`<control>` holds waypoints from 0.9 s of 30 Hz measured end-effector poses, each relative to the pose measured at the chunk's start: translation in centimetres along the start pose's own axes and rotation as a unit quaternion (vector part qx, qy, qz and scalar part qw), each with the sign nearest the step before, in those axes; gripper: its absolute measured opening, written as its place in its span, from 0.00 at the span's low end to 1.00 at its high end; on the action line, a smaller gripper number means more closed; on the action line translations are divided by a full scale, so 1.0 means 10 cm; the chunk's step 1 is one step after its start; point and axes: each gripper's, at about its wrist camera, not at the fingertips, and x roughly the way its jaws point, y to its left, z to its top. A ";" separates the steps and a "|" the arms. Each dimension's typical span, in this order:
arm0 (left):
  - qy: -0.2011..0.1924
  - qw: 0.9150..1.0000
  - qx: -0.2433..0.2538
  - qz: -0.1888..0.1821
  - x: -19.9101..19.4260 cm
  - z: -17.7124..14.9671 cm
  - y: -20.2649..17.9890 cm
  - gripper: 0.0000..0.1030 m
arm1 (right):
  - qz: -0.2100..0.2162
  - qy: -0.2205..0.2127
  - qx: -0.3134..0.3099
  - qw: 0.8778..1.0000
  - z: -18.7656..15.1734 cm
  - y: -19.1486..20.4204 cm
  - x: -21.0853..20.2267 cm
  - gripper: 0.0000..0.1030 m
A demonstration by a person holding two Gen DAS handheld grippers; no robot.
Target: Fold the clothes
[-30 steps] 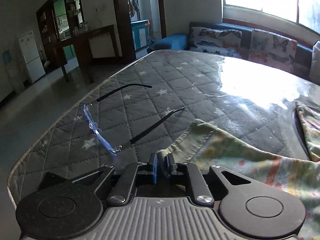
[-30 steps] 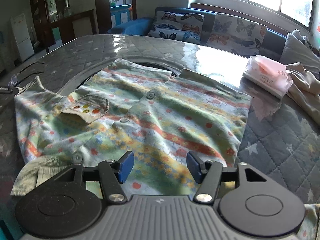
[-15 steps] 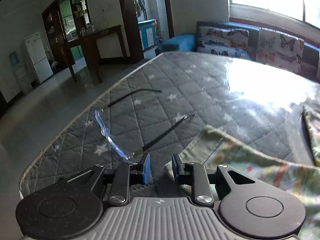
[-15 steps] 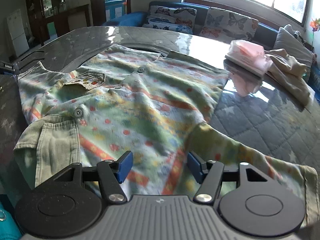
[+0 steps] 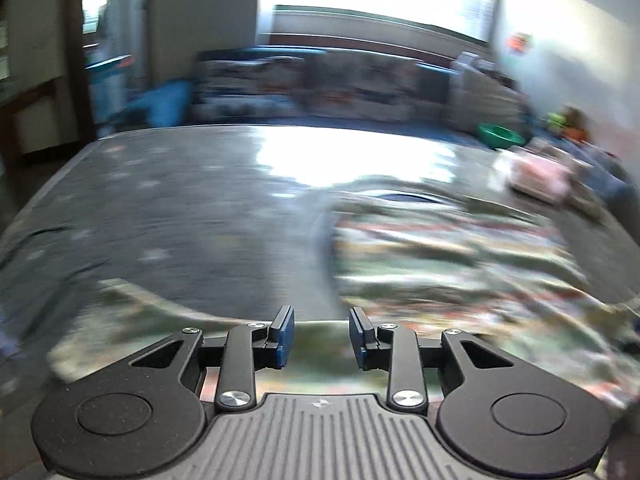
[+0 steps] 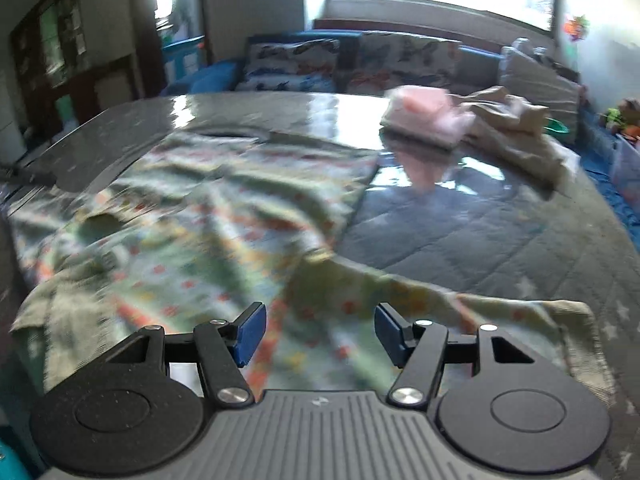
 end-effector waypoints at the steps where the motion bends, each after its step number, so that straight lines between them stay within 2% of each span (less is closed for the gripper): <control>1: 0.004 1.000 0.010 -0.021 0.05 0.00 -0.13 0.32 | -0.008 -0.003 0.007 1.000 0.01 -0.07 0.03 0.59; 4: 0.013 0.996 0.054 -0.071 0.18 -0.03 -0.56 0.32 | -0.029 -0.007 0.025 0.999 0.02 -0.26 0.12 0.59; 10: 0.042 0.984 0.113 -0.130 0.39 -0.18 -1.10 0.32 | -0.059 -0.008 0.051 0.997 -0.05 -0.61 0.18 0.59; 14: 0.059 0.981 0.130 -0.135 0.46 -0.28 -1.19 0.34 | -0.077 -0.011 0.066 0.995 -0.09 -0.82 0.15 0.59; 21: 0.058 0.979 0.137 -0.138 0.46 -0.31 -1.19 0.38 | -0.102 -0.022 0.103 0.989 -0.14 -1.13 0.11 0.58; 27: 0.056 0.979 0.140 -0.139 0.41 -0.28 -1.23 0.38 | -0.090 -0.024 0.095 0.991 -0.17 -0.97 -0.03 0.59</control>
